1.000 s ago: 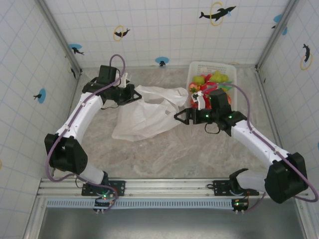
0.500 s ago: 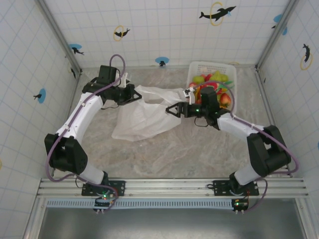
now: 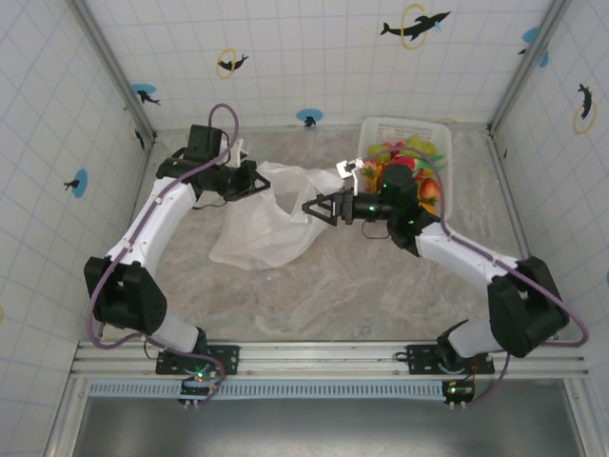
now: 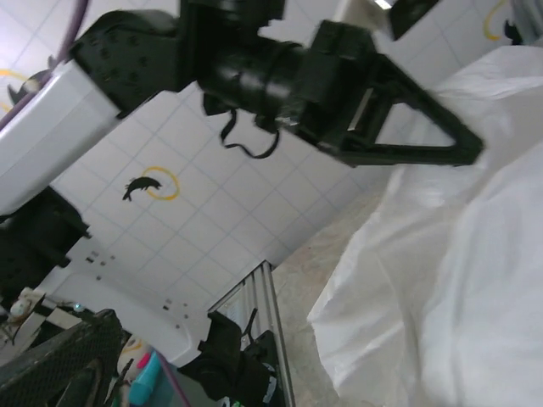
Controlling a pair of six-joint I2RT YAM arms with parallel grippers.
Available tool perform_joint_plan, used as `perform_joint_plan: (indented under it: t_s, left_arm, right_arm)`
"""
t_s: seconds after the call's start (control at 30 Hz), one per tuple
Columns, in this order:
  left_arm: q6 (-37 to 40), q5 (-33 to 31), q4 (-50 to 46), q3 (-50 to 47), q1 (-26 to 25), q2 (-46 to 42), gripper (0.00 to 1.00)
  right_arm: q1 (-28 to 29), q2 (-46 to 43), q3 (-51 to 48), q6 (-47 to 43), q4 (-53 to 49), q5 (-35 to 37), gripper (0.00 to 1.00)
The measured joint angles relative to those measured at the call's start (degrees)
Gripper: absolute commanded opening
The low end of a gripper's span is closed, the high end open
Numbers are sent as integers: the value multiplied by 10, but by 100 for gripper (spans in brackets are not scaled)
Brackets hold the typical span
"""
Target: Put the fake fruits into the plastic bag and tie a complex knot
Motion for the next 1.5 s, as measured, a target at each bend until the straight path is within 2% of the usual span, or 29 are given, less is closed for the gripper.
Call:
perform_joint_plan:
  t_s: [0.2, 0.4, 0.63, 0.9, 1.27, 1.37, 1.5]
  left_arm:
    - [0, -3, 0, 0, 0, 0, 0]
    - [0, -4, 0, 0, 0, 0, 0]
    - [0, -4, 0, 0, 0, 0, 0]
    - [0, -4, 0, 0, 0, 0, 0]
    - [0, -4, 0, 0, 0, 0, 0]
    - [0, -4, 0, 0, 0, 0, 0]
    - [0, -4, 0, 0, 0, 0, 0]
  right_arm:
    - [76, -7, -20, -50, -42, -1, 99]
    - [110, -27, -40, -99, -76, 33, 99]
    - [115, -33, -7, -182, -167, 149, 100]
    - [125, 28, 34, -224, -182, 269, 99]
    - [135, 67, 34, -176, -110, 286, 100]
    - [138, 67, 32, -157, -81, 288, 94]
    - [156, 67, 27, -154, -68, 307, 72]
